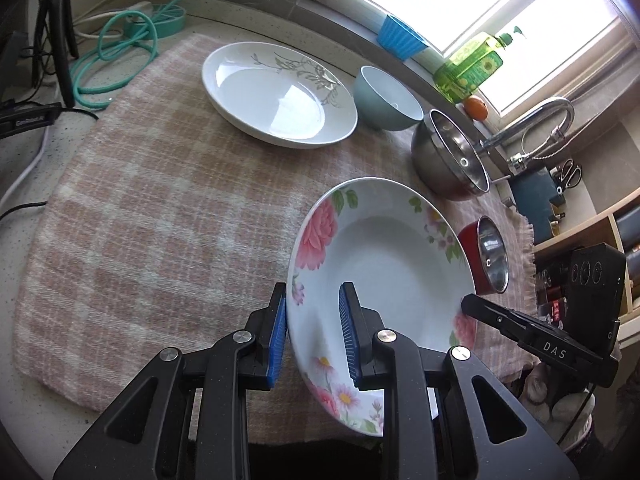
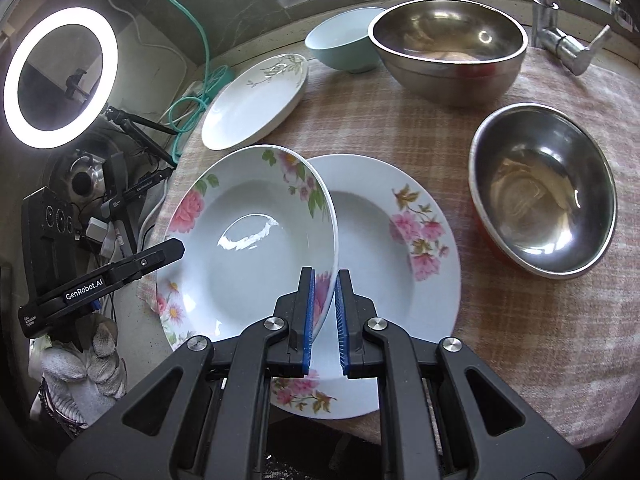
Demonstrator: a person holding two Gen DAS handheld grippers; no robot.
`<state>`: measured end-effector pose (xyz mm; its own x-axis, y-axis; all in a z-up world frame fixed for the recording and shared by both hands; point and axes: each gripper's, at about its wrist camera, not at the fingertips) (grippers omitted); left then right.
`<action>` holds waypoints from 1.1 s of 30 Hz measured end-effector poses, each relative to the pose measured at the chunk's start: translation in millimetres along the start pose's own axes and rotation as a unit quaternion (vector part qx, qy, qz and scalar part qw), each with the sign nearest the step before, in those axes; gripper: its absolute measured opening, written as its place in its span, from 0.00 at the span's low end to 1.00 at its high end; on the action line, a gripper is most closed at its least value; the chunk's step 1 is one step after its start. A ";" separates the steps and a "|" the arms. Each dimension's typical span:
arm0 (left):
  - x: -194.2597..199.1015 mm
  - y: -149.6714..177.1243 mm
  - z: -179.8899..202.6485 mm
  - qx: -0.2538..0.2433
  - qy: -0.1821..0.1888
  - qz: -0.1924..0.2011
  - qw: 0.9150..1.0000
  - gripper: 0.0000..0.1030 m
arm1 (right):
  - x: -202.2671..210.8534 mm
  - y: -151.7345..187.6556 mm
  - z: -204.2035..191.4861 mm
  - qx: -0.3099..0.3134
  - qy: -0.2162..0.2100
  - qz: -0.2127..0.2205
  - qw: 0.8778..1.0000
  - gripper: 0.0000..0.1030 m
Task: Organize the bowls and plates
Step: 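Lift the pink-rose plate and carry it over the pink-blossom plate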
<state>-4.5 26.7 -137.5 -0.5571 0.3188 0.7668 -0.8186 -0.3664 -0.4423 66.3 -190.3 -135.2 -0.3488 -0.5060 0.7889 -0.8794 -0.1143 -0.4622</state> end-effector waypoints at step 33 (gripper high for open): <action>-37.1 9.7 41.1 -0.070 -0.022 -0.044 0.996 0.22 | 1.5 15.6 43.8 -0.033 0.044 -0.003 0.998 0.11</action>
<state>14.0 -24.5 -151.1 -0.4785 0.3054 0.8233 -0.8770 -0.2131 -0.4307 66.2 -230.2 -158.9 -0.3677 -0.4286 0.8253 -0.9001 -0.0589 -0.4316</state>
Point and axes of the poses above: each gripper's, at about its wrist camera, not at the fingertips, and x roughly against the way its jaws point, z to its right, y to its underside, and after that the axes turned 6 degrees about z, right-handed
